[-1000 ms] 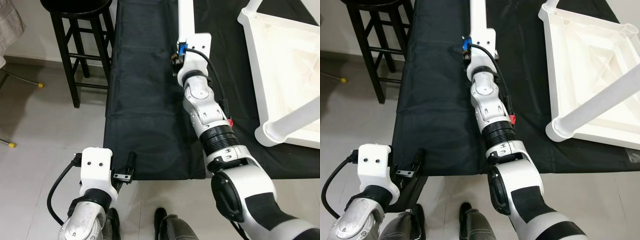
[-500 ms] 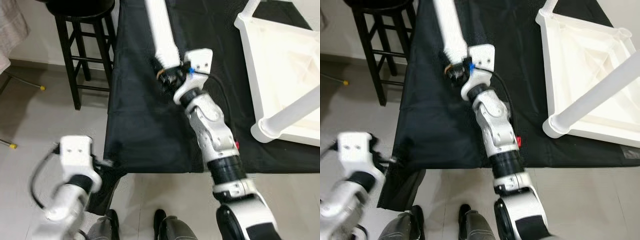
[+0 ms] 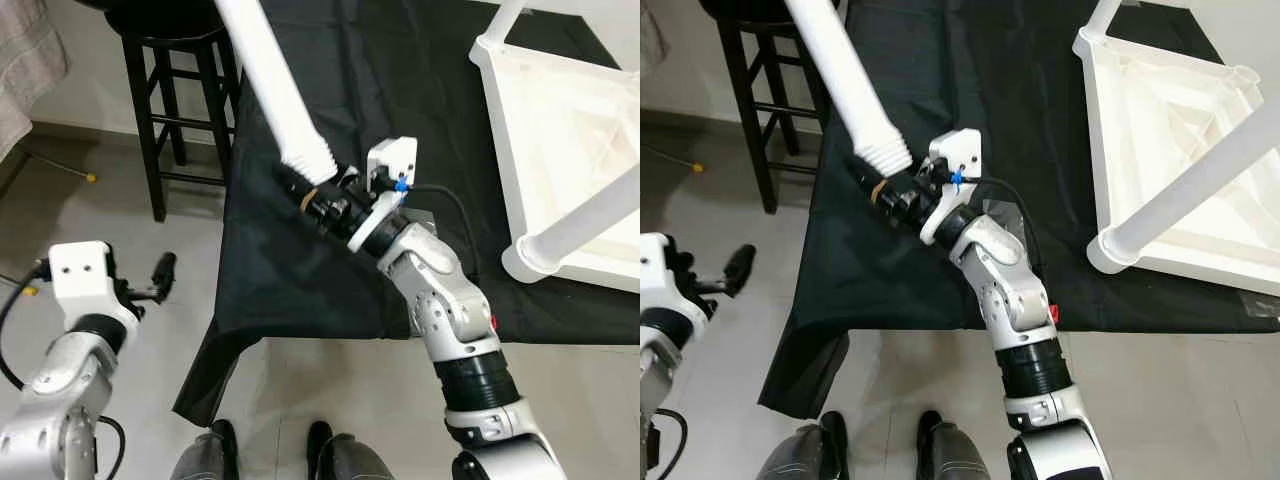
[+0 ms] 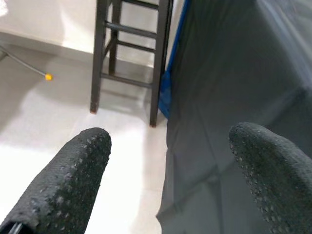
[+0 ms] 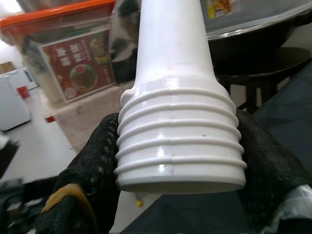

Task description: Building children table

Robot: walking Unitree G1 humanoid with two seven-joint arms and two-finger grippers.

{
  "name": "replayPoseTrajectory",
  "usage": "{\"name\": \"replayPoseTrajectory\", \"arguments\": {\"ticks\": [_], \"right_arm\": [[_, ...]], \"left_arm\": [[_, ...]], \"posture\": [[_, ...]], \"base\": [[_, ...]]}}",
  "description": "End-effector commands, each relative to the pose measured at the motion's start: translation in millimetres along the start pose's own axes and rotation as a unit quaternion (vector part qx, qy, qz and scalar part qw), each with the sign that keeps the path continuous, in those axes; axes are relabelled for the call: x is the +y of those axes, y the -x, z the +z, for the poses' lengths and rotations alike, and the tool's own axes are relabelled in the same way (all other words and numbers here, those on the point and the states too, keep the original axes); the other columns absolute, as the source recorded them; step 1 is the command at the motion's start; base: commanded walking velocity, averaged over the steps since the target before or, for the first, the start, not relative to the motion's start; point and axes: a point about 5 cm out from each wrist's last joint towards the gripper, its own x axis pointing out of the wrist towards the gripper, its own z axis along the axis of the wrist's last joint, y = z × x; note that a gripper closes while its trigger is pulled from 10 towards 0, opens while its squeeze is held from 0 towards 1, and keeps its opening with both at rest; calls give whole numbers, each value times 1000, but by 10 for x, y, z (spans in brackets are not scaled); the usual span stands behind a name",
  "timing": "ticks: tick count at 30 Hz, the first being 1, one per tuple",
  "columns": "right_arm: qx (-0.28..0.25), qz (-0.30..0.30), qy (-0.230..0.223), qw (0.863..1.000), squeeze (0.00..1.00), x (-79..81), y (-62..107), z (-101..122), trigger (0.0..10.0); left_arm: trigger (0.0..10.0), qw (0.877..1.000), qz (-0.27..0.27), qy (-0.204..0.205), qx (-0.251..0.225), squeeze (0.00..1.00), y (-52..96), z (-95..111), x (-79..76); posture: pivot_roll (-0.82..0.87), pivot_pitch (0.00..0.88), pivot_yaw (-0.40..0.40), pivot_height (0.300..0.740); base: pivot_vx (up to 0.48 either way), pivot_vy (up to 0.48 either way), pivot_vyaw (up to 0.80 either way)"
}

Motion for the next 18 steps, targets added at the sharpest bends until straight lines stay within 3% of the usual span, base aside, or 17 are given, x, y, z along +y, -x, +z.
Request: {"name": "replayPoseTrajectory", "arguments": {"ticks": [1, 2, 3, 6, 8, 10, 11, 14, 15, 17, 18], "right_arm": [[-6, 24, -14, 1000, 0, 44, 62, 22, 0], [-2, 32, -22, 999, 0, 55, 93, 13, 0], [0, 43, -36, 998, 0, 70, 119, 6, 0], [6, 60, -52, 997, 0, 93, 162, -4, 0], [8, 66, -57, 996, 0, 100, 179, -8, 0], [15, 75, -70, 995, 0, 106, 223, -12, 0], [15, 75, -70, 995, 0, 106, 223, -12, 0], [20, 85, -90, 992, 0, 120, 268, -17, 0], [21, 86, -96, 991, 0, 123, 285, -21, 0], [22, 86, -100, 991, 0, 125, 297, -24, 0], [26, 89, -103, 990, 0, 133, 314, -34, 0]], "left_arm": [[10000, 1000, 12, 17, 5, 1000, -20, -3, 112], [10000, 1000, 14, 22, 0, 835, -61, 37, 163], [10000, 999, 15, 35, -4, 31, -98, 73, 206], [10000, 998, 6, 63, -13, 0, -155, 143, 248], [10000, 997, -1, 77, -17, 0, -177, 175, 255], [10000, 990, -23, 136, -41, 0, -229, 296, 263], [10000, 990, -23, 136, -41, 0, -229, 296, 263], [10000, 973, -71, 207, -67, 0, -248, 422, 185], [10000, 969, -89, 218, -73, 259, -247, 461, 138], [10000, 967, -101, 223, -76, 259, -245, 486, 108], [10000, 965, -122, 220, -73, 851, -237, 500, 44]], "posture": [[93, 274, -152, 740], [94, 275, -150, 740], [94, 275, -150, 740], [96, 274, -149, 740], [96, 274, -149, 740], [96, 272, -152, 740], [96, 272, -152, 740], [96, 272, -152, 740], [95, 268, -151, 740], [95, 268, -151, 740], [97, 266, -154, 740]], "base": [[0, 0, 0], [0, 0, 0], [0, 0, 0], [0, 0, 0], [0, 0, 0], [0, 0, 0], [0, 0, 0], [0, 0, 0], [0, 0, 0], [0, 0, 0], [0, 0, 0]]}}
